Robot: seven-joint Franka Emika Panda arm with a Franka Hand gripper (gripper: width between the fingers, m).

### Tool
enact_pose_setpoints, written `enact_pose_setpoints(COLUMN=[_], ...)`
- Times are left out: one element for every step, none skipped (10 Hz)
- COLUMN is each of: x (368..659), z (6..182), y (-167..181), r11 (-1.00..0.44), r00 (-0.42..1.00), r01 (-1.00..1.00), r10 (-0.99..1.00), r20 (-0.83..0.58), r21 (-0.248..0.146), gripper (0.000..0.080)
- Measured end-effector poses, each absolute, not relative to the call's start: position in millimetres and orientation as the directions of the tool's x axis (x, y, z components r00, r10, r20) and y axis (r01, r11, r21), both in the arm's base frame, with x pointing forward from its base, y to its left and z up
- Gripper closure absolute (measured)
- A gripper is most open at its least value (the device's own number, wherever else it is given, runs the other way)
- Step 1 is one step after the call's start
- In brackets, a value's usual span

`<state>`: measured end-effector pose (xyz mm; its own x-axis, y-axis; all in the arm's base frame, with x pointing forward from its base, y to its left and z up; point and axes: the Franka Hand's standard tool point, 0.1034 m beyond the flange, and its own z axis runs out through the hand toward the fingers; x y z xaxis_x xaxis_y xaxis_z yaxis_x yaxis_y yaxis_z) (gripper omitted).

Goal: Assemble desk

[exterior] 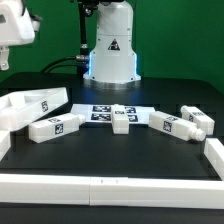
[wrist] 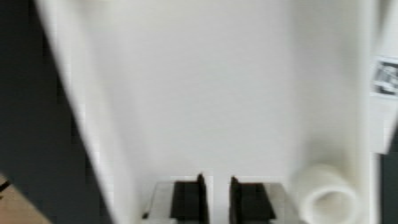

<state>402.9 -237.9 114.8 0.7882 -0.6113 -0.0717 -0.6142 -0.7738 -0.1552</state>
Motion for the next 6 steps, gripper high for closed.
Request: enact_pose_setpoints(x=[421.5,423.4,422.6,422.9,422.9,419.1], z=[117.7,113.8,113.9,113.8,113.6,110.5], y=[-227.2,-225.6,-226.1,-225.9,-225.7,-227.8], r11=[-0.782,-0.794,-0.792,-0.793,-0.793,-0.809], r00=[0.795,0.805,0.804,0.805,0.805,0.821], r01=[-0.604,-0.59,-0.592,-0.591,-0.591,-0.569], r10=[-0.604,-0.592,-0.593,-0.592,-0.592,-0.569], r20=[-0.057,-0.037,-0.04,-0.04,-0.04,-0.043], r21=[-0.153,-0.146,-0.147,-0.147,-0.147,-0.145], gripper=[0.075,0.075,0.0759,0.0759,0.0511,0.0511])
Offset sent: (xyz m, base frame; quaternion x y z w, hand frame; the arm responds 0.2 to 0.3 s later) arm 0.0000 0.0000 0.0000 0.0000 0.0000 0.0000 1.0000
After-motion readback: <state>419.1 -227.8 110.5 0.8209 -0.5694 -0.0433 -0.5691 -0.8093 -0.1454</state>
